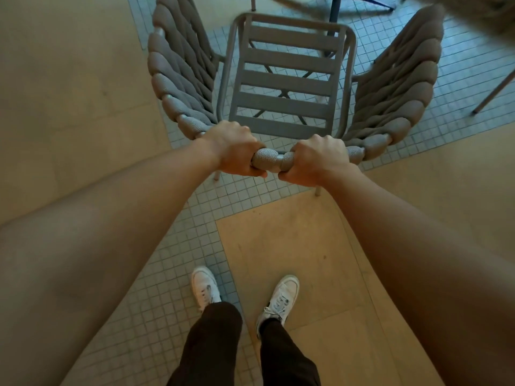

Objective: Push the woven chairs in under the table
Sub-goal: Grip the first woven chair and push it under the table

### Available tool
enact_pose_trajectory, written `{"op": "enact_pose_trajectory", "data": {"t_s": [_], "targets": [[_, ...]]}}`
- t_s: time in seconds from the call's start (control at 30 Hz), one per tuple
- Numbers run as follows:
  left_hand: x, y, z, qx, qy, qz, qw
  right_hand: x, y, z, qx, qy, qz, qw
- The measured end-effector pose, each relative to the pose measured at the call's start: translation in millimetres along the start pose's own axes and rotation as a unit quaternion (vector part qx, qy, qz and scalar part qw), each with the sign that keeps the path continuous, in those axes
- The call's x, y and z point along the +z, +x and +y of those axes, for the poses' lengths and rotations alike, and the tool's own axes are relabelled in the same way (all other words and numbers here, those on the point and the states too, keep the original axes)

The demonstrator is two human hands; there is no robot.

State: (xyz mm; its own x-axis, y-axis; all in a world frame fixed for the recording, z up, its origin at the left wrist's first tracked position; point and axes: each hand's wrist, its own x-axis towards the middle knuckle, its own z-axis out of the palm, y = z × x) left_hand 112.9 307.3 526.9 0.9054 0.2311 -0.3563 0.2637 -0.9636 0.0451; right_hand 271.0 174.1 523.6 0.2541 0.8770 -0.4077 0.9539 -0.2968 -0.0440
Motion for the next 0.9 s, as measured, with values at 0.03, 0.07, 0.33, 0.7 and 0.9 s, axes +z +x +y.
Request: {"op": "enact_pose_trajectory", "data": {"t_s": [0.03, 0.07, 0.33, 0.7, 0.9], "targets": [[-1, 2, -4, 0.004, 0.0, 0.003, 1.0, -1, 3, -1, 0.003, -0.002, 0.0, 1.0], [-2, 6, -10, 0.008, 0.001, 0.005, 1.0, -3, 7, -3, 0.007, -0.003, 0.002, 1.0], [-9, 33, -62, 0.059, -0.011, 0.005, 0.998, -16, 45, -12, 0.052, 0.014, 0.009, 0.999], [-24, 71, -125, 0.134, -0.019, 0.002, 0.991, -39, 94, -21, 0.103, 0.016, 0.001, 0.995], [-35, 103, -164, 0.143, -0.003, 0.024, 0.989, -59, 134, -20, 0.115, 0.026, 0.011, 0.993]]}}
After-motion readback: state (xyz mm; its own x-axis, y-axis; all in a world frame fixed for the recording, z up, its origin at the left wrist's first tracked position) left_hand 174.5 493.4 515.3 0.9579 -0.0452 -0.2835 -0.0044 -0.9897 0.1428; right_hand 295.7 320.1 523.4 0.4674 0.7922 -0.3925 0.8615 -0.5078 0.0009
